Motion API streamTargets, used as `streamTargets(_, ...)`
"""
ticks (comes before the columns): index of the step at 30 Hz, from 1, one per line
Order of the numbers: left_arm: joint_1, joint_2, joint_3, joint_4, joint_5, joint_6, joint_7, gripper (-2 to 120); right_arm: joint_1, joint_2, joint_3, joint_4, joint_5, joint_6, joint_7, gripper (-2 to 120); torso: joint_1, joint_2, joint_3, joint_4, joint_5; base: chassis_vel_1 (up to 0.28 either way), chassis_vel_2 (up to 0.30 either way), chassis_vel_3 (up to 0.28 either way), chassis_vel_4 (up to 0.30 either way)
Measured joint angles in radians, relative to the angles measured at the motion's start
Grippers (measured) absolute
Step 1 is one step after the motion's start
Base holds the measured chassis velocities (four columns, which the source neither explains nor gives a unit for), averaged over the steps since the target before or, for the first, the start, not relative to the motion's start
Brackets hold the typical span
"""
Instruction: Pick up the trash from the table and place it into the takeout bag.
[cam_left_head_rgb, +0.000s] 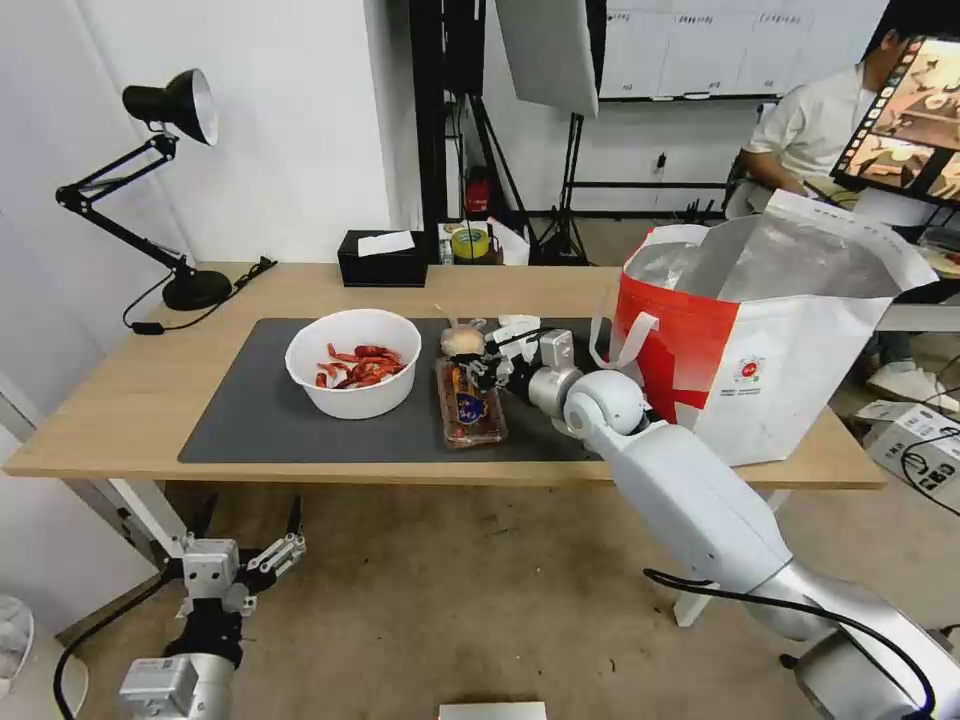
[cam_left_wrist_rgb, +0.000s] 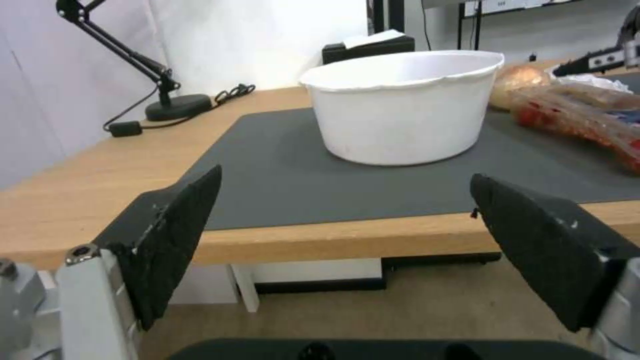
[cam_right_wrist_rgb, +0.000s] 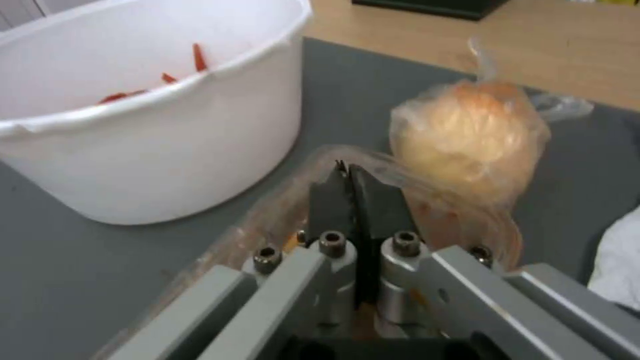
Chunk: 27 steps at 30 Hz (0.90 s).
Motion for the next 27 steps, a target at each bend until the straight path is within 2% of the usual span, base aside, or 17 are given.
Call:
streamTargets(9, -0.007, 0.007, 0.000, 0.001, -0.009, 0.000, 0.000, 100, 0.002, -0.002, -0.001, -0.007, 0.052, -0.051, 0.016, 0, 0.000, 0.000, 0.000, 0.0000, 0.0000, 0.000, 0.000, 0.000, 0.000)
streamTargets(22, -0.026, 0.030, 0.007, 0.006, -0.036, 0.005, 0.012, 100, 0.005, -0.009, -0.014, 0.000, 0.058, -0.103, 0.057, 0, 0.000, 0.000, 0.000, 0.0001, 0.0000, 0.000, 0.000, 0.000, 0.000)
streamTargets(26, -0.034, 0.050, 0.018, 0.000, -0.079, 0.010, 0.026, 100, 0.005, -0.012, -0.014, 0.002, 0.061, -0.105, 0.060, 0, 0.000, 0.000, 0.000, 0.0001, -0.0001, 0.000, 0.000, 0.000, 0.000)
streamTargets(27, -0.041, 0.071, 0.030, -0.009, -0.119, 0.021, 0.033, 100, 0.005, -0.014, -0.014, 0.005, 0.064, -0.105, 0.061, 0, 0.000, 0.000, 0.000, 0.0001, 0.0001, 0.000, 0.000, 0.000, 0.000)
